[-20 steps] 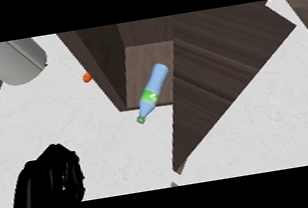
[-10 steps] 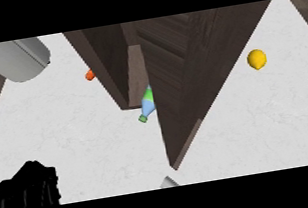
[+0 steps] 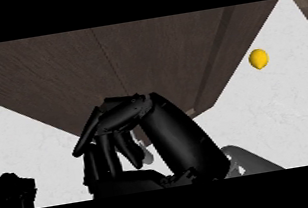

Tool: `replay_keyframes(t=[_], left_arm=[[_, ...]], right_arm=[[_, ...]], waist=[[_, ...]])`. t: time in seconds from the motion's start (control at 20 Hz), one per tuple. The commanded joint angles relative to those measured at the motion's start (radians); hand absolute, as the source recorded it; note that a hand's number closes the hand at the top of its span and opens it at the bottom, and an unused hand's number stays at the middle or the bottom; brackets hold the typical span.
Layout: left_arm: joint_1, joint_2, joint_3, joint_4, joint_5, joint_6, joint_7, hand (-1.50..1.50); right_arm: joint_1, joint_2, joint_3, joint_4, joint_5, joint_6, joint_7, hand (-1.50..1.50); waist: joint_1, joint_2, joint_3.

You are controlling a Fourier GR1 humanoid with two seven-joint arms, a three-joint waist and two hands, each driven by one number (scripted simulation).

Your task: Pick up the bottled water, place it into the cabinet and close the cabinet

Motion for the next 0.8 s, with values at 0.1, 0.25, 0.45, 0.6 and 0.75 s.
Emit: replay_keyframes(t=[0.1,0.25,0.45,0.6,0.75], left_arm=[[0.101,0.008,0.032,-0.015,-0.01,-0.06,-0.045,1.5],[0.032,0.011,0.062,-0.025,0.013,-0.034,0.018,1.5],[0.098,0.022,0.084,-0.032,0.01,-0.09,-0.013,1.5],[0.077,0.014,0.096,0.03,0.02,-0.13,-0.018,1.5],[0.091,0.024,0.092,-0.012,0.006,-0.11,-0.002,1.5]], right_arm=[[-0.075,0.024,-0.18,0.291,-0.206,0.11,-0.143,1.5],[-0.133,0.024,-0.25,0.465,-0.272,0.198,-0.235,1.5],[-0.216,-0.014,-0.382,0.683,-0.27,0.332,-0.343,1.5],[-0.208,-0.007,-0.376,0.761,-0.252,0.357,-0.387,1.5],[-0.275,-0.057,-0.433,0.805,-0.273,0.396,-0.388,1.5]], waist=[[-0.008,0.0,0.002],[-0.016,0.003,0.002],[-0.007,0.003,0.002],[-0.017,0.003,0.001],[-0.007,0.007,0.001]])
